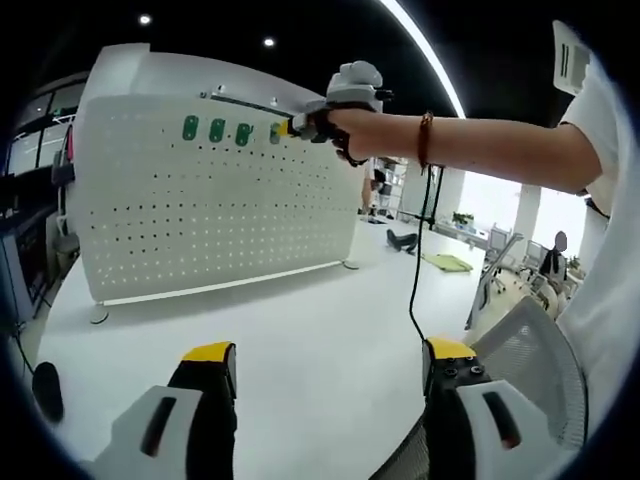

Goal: Insert the hook assembly into the mounting plate slot until the hook locks in place.

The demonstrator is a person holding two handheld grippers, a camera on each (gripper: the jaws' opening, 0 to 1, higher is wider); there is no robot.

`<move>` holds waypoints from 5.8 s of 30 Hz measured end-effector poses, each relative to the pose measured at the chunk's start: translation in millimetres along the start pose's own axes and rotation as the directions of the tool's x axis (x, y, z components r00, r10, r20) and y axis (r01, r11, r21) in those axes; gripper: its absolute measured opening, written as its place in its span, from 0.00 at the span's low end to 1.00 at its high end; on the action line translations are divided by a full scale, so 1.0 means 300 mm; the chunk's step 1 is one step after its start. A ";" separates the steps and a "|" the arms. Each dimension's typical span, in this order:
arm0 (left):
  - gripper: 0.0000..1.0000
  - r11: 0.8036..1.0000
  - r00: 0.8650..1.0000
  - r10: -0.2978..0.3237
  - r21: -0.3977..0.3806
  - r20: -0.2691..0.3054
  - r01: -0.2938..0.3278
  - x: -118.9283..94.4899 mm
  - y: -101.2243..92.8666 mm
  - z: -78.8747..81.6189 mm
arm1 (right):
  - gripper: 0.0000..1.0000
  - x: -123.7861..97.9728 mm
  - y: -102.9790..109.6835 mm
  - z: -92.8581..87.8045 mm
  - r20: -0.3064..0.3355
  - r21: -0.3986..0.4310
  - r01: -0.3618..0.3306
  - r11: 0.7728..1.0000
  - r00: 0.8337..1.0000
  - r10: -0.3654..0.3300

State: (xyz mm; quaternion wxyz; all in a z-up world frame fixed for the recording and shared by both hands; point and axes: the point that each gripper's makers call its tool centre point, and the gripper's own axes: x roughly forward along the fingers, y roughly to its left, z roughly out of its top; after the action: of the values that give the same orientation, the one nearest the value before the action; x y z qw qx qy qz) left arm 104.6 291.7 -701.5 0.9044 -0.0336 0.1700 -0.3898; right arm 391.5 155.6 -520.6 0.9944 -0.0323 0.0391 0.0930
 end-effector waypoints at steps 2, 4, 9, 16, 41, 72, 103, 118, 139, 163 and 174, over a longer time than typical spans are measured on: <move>0.78 1.000 1.000 0.000 -0.003 0.000 0.000 0.000 0.002 0.000 | 0.01 0.006 0.003 0.003 0.002 0.001 0.001 1.000 1.000 -0.001; 0.78 1.000 1.000 0.002 -0.001 0.003 -0.002 -0.002 0.006 0.004 | 0.01 0.012 0.006 0.005 0.003 -0.003 0.002 1.000 1.000 -0.002; 0.78 1.000 1.000 0.014 0.000 0.003 -0.014 -0.011 0.024 0.007 | 0.01 0.029 -0.009 0.002 -0.004 -0.010 0.032 0.999 0.999 -0.032; 0.77 1.000 1.000 0.016 -0.006 -0.002 -0.016 -0.014 0.027 -0.006 | 0.01 0.041 -0.016 -0.008 -0.014 0.004 0.043 0.999 0.999 -0.042; 0.78 0.999 1.000 0.006 -0.035 0.029 -0.005 -0.008 0.040 0.011 | 0.01 0.088 -0.012 -0.008 -0.025 0.006 0.073 0.997 0.997 -0.072; 0.78 0.999 1.000 0.009 -0.047 0.023 -0.007 -0.015 0.040 0.001 | 0.02 0.102 -0.012 -0.024 -0.043 -0.067 0.102 0.992 0.994 -0.105; 0.78 0.999 1.000 -0.015 -0.029 0.013 0.016 0.012 0.023 0.019 | 0.38 0.081 0.015 -0.050 -0.048 -0.040 0.005 0.999 0.999 -0.007; 0.78 0.999 1.000 -0.028 -0.024 0.009 0.028 0.025 0.008 0.025 | 0.60 0.043 0.060 -0.088 -0.054 -0.033 -0.100 0.994 0.994 0.098; 0.79 1.000 1.000 -0.015 -0.006 0.002 0.015 0.025 0.005 0.038 | 0.63 -0.090 0.114 -0.099 -0.023 -0.014 -0.185 0.983 0.982 0.185; 0.80 1.000 1.000 0.015 0.026 0.006 -0.015 -0.014 0.013 0.082 | 0.64 -0.293 0.152 -0.169 -0.034 -0.022 -0.278 0.960 0.960 0.277; 0.80 0.998 0.999 0.042 0.045 0.020 -0.043 -0.035 0.013 0.117 | 0.66 -0.397 0.152 -0.206 -0.063 -0.076 -0.339 0.938 0.940 0.335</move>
State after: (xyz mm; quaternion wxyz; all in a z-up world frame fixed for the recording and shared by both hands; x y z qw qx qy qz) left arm 112.4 299.3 -666.4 0.9146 -0.0130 0.1532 -0.3741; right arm 261.9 174.1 -574.7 0.9602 -0.0700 0.0645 0.2626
